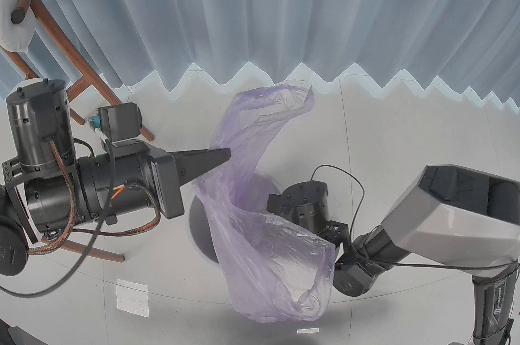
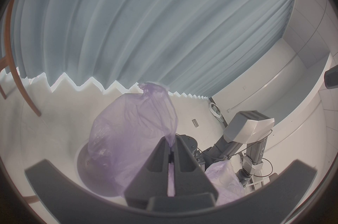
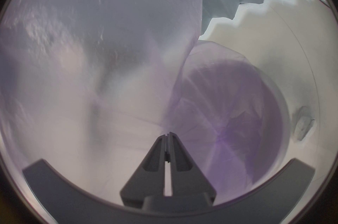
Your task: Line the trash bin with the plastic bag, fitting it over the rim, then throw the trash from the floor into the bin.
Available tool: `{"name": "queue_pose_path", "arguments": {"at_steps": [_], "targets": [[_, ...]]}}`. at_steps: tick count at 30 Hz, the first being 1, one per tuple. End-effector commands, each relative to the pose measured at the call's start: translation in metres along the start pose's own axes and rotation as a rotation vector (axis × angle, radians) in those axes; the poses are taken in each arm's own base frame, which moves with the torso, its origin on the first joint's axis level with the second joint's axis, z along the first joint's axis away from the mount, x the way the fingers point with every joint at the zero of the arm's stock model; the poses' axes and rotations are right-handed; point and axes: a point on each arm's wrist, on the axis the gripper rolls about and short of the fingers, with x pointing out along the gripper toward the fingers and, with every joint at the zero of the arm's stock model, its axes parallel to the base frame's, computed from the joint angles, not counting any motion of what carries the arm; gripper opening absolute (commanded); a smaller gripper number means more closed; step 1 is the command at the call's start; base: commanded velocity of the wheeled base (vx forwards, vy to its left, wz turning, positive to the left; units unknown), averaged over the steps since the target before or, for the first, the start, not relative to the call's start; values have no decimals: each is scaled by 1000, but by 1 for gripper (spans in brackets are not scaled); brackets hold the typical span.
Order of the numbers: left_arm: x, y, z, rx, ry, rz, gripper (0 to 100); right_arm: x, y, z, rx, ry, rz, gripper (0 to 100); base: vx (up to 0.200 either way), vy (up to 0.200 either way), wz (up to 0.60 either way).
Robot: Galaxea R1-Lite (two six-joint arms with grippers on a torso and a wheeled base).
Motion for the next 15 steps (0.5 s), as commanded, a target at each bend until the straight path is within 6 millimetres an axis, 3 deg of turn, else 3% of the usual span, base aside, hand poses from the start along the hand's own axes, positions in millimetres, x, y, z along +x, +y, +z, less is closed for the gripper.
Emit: {"name": "queue_pose_path", "arguments": {"at_steps": [1, 6, 10, 12, 15], "targets": [[5, 8, -2, -10, 12, 32, 0, 31, -2, -6, -23, 29, -29, 0, 0, 0, 0], [6, 14, -3, -17, 17, 50, 0, 47, 1, 2, -28, 60, -58, 0, 0, 0, 0], [16, 20, -12, -29, 53, 62, 0, 52, -17, 7, -76, 56, -154, 0, 0, 0, 0], [20, 23, -15, -34, 65, 65, 0, 47, -22, 10, -79, 57, -174, 0, 0, 0, 0], [22, 27, -18, -40, 78, 71, 0, 18, -11, 21, -72, 55, -164, 0, 0, 0, 0]]}}
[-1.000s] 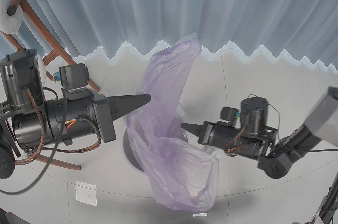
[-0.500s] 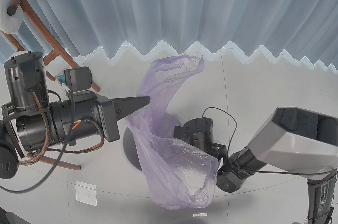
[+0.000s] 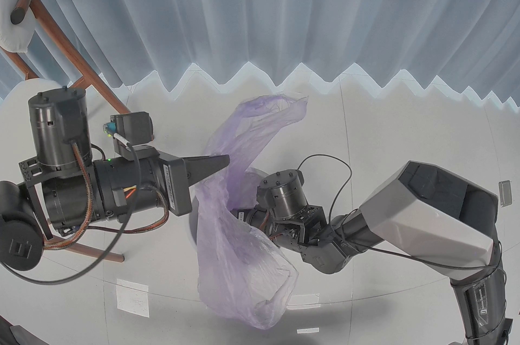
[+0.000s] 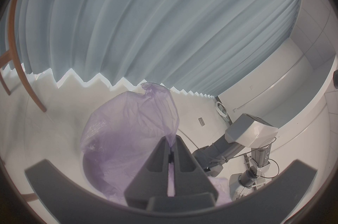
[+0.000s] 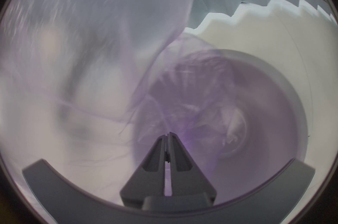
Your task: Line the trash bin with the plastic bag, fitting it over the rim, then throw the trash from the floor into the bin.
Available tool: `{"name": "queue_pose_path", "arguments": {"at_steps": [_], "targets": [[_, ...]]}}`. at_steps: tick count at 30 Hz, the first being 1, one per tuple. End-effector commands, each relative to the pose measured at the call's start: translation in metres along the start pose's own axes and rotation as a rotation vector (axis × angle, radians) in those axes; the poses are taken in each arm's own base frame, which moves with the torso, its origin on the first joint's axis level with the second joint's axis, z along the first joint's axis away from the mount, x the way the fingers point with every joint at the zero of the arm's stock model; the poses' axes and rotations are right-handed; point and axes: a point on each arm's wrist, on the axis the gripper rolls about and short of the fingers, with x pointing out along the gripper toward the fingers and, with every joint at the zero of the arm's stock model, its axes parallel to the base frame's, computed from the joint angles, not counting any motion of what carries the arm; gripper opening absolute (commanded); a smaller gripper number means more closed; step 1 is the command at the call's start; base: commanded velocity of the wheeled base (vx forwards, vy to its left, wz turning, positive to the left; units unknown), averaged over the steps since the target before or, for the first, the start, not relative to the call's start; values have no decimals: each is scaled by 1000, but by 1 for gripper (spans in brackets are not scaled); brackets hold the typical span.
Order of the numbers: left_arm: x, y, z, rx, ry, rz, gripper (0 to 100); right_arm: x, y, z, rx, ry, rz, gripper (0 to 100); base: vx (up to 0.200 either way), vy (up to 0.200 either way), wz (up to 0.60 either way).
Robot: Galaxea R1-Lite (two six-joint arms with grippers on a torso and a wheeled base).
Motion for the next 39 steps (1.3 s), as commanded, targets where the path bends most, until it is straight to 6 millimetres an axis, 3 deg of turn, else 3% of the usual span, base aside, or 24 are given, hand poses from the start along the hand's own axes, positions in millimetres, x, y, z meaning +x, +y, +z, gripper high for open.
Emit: {"name": "queue_pose_path", "arguments": {"at_steps": [1, 8, 10, 11, 12, 14, 15, 19, 21, 22, 26, 32, 39], "targets": [[11, 10, -8, -19, 41, 16, 0, -41, 3, 13, 7, 7, 4, 0, 0, 0, 0], [20, 21, -14, -34, 67, 45, 0, -127, 10, 12, 1, 63, 56, 0, 0, 0, 0], [21, 23, -14, -34, 72, 51, 0, -136, 9, 11, 5, 70, 70, 0, 0, 0, 0], [24, 25, -18, -28, 85, 56, 0, -163, 8, 16, 19, 74, 120, 0, 0, 0, 0], [25, 25, -20, -21, 93, 57, 0, -173, 6, 19, 29, 66, 131, 0, 0, 0, 0], [25, 26, -20, -10, 95, 60, 0, -181, 5, 22, 40, 55, 136, 0, 0, 0, 0], [27, 30, -24, 23, 111, 72, 0, -198, 7, 30, 66, 14, 154, 0, 0, 0, 0], [26, 31, -28, 48, 123, 78, 0, -222, 5, 47, 135, -63, 163, 0, 0, 0, 0], [25, 31, -31, 56, 133, 77, 0, -228, 2, 46, 144, -61, 154, 0, 0, 0, 0], [24, 31, -32, 60, 136, 76, 0, -229, 1, 45, 137, -64, 150, 100, 0, 0, 0], [22, 32, -36, 110, 144, 70, 0, -240, -12, 56, 98, -132, 108, 100, 0, 0, 0], [23, 34, -40, 151, 98, 59, 0, -238, -3, 51, 156, -108, 140, 100, 0, 0, 0], [22, 32, -45, 163, 59, 41, 0, -210, -7, 43, 209, -53, 104, 100, 0, 0, 0]]}}
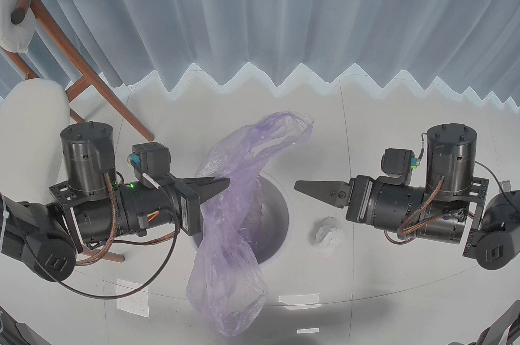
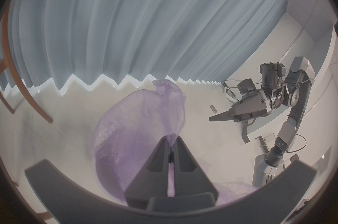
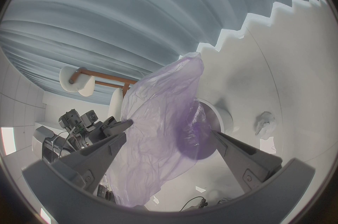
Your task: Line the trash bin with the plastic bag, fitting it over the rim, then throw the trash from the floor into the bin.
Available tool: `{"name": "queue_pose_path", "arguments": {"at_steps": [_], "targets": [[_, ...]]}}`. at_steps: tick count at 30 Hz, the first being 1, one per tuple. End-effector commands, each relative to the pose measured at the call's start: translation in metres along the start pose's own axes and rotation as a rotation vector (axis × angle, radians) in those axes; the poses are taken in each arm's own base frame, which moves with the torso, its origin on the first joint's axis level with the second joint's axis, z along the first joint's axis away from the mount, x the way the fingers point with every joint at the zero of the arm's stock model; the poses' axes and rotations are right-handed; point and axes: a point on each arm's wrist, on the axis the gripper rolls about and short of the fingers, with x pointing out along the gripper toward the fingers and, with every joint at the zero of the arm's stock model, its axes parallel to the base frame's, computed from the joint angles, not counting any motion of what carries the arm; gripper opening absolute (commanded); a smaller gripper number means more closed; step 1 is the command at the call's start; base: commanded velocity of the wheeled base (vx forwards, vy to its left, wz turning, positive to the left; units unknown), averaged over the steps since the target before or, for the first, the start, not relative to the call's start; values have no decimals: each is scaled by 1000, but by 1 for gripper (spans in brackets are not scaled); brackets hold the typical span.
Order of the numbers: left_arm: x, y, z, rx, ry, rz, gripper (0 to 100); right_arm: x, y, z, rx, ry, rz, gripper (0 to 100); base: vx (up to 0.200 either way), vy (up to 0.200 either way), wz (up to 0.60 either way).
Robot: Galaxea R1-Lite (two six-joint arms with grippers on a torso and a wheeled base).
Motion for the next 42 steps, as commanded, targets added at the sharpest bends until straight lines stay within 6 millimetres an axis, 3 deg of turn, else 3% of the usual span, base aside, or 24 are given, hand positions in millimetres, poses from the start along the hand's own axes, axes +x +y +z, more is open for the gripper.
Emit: {"name": "queue_pose_path", "arguments": {"at_steps": [1, 4, 17, 25, 34, 35, 42], "targets": [[0, -2, -9, -6, 25, -7, 0, 18, -6, -5, 18, 24, -27, 100, 0, 0, 0], [-1, -7, -14, -5, 43, -40, 0, 33, -16, 3, 52, -37, -53, 100, 0, 0, 0], [-4, -17, -19, 2, 58, -67, 0, 54, -47, 29, 97, -178, -116, 100, 0, 0, 0], [-4, -22, -18, 8, 53, -83, 0, 64, -52, 22, 95, -185, -100, 100, 0, 0, 0], [-4, -24, -18, 12, 47, -92, 0, 76, -49, -1, 92, -138, -74, 100, 0, 0, 0], [-4, -24, -18, 13, 47, -92, 0, 78, -49, -1, 92, -143, -70, 0, 0, 0, 0], [-6, -26, -23, 15, 66, -104, 0, 82, -51, -5, 78, -196, -25, 0, 0, 0, 0]]}}
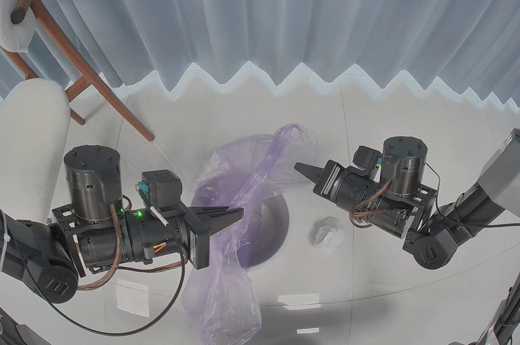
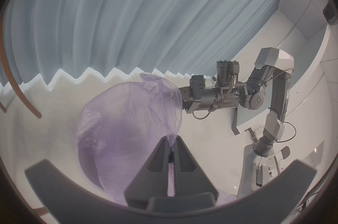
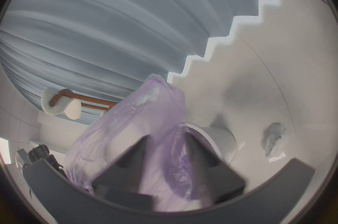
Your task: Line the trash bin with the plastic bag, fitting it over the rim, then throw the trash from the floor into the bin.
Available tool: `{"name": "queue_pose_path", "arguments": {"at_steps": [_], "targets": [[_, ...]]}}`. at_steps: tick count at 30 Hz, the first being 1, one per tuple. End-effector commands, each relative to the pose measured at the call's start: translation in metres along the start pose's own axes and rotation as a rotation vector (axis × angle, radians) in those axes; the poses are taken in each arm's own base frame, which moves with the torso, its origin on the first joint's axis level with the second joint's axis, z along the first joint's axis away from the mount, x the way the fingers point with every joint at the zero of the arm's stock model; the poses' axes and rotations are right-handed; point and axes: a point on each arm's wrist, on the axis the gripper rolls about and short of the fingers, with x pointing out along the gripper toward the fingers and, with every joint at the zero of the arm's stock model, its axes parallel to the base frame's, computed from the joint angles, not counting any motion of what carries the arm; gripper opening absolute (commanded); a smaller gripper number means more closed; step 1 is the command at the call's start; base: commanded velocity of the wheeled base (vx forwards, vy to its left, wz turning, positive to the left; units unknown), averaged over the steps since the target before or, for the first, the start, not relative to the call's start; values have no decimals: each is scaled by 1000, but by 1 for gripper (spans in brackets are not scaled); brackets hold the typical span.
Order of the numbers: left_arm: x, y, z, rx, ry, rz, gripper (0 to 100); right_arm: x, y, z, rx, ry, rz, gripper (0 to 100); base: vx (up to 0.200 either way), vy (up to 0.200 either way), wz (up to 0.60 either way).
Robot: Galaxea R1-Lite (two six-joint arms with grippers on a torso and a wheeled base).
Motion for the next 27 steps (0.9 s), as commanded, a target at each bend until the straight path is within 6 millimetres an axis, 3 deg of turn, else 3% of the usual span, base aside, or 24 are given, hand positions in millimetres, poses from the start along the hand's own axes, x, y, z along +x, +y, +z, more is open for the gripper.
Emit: {"name": "queue_pose_path", "arguments": {"at_steps": [1, 11, 12, 27], "targets": [[-1, -4, -4, 0, 14, -19, 0, 4, -8, -11, -3, 19, -12, 0, 0, 0, 0], [-5, -7, -4, 18, -18, -24, 0, -2, -2, -2, -43, -50, -12, 0, 0, 0, 0], [-5, -6, -4, 26, -17, -22, 100, -3, -3, -1, -53, -52, -17, 0, 0, 0, 0], [-9, 7, -8, 44, -30, 38, 100, -19, 0, -1, -154, -47, -20, 0, 0, 0, 0]]}}
